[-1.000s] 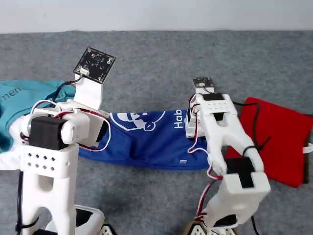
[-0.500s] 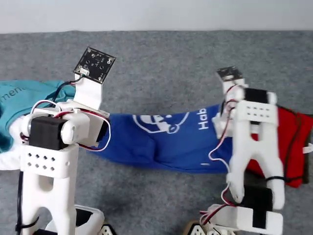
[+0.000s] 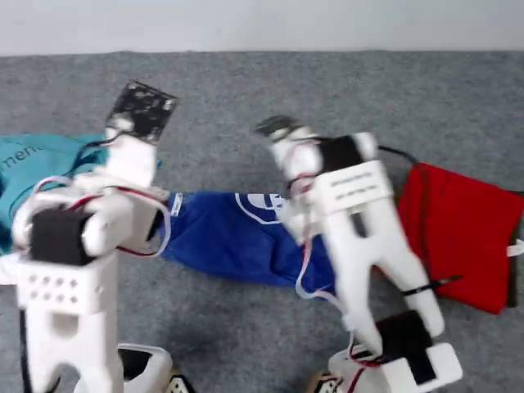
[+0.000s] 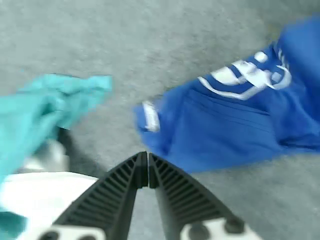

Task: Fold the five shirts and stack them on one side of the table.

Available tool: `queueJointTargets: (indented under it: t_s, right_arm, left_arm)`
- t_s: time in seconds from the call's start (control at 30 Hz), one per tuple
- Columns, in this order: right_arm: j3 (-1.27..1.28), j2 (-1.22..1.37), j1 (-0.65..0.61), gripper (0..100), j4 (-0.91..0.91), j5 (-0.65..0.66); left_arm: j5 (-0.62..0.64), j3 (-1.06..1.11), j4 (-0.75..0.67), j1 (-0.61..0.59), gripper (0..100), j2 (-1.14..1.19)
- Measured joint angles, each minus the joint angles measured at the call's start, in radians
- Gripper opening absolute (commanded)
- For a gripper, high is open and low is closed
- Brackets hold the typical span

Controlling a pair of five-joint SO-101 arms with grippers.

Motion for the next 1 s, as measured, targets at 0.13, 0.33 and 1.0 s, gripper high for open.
queueJointTargets:
  t_s: [0.13, 0.33, 1.0]
  right_arm:
    - [-0.021, -0.002, -0.152, 0.9, -0.012, -0.04]
    - [-0.021, -0.002, -0.244, 0.9, -0.126, -0.094]
    - [-0.608, 0.628, -0.324, 2.8, -0.212, -0.097]
  left_arm:
    - [-0.063, 0.0, -0.057, -0.181, 2, -0.115]
    - [-0.075, 0.0, -0.066, -0.462, 2, -0.172]
    - [-0.075, 0.063, -0.066, -0.62, 2, -0.181]
